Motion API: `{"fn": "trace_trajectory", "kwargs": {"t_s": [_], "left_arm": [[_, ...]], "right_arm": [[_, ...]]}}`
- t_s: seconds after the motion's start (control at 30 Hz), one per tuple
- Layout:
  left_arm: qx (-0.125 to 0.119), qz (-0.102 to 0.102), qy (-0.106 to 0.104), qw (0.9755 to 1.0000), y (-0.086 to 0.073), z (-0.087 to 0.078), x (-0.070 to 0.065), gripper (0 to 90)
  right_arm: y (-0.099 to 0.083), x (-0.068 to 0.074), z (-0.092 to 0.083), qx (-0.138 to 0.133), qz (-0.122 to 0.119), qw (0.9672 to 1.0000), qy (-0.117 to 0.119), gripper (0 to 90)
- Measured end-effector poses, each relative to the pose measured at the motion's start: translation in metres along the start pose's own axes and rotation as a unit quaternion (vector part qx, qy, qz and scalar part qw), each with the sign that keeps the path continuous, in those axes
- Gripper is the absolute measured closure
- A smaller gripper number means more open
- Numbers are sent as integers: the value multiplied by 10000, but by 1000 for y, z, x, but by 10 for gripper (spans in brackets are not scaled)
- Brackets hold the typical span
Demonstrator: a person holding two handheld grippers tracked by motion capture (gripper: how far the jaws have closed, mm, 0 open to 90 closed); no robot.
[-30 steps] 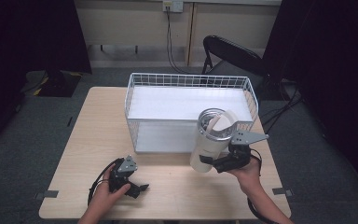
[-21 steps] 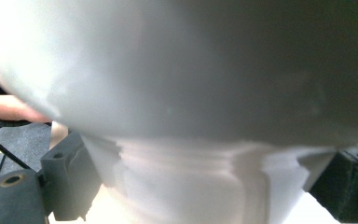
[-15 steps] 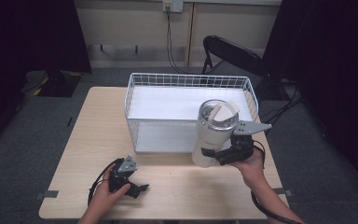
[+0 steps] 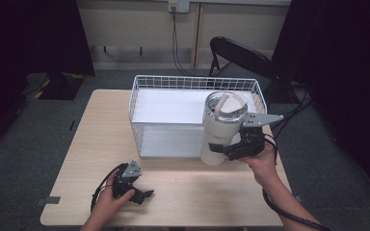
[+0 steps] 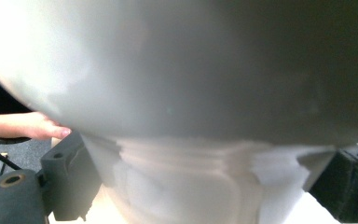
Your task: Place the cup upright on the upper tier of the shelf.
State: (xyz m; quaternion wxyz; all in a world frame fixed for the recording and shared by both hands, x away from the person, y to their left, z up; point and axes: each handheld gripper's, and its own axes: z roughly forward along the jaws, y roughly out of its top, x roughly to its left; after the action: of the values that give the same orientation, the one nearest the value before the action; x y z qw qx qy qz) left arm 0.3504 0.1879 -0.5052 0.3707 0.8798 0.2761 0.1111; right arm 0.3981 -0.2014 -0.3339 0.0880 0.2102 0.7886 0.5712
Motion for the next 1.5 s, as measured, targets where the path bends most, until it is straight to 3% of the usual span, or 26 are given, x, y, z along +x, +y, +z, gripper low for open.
{"fn": "trace_trajectory", "kwargs": {"t_s": [0.73,1.5], "left_arm": [[-27,-35,-1,10000,0,0,-1,0],[-19,7,11,10000,-1,-1,-1,0]], "right_arm": [[47,-5,-4,117,48,9999,-60,102],[74,-12,5,36,137,9999,-43,102]]}}
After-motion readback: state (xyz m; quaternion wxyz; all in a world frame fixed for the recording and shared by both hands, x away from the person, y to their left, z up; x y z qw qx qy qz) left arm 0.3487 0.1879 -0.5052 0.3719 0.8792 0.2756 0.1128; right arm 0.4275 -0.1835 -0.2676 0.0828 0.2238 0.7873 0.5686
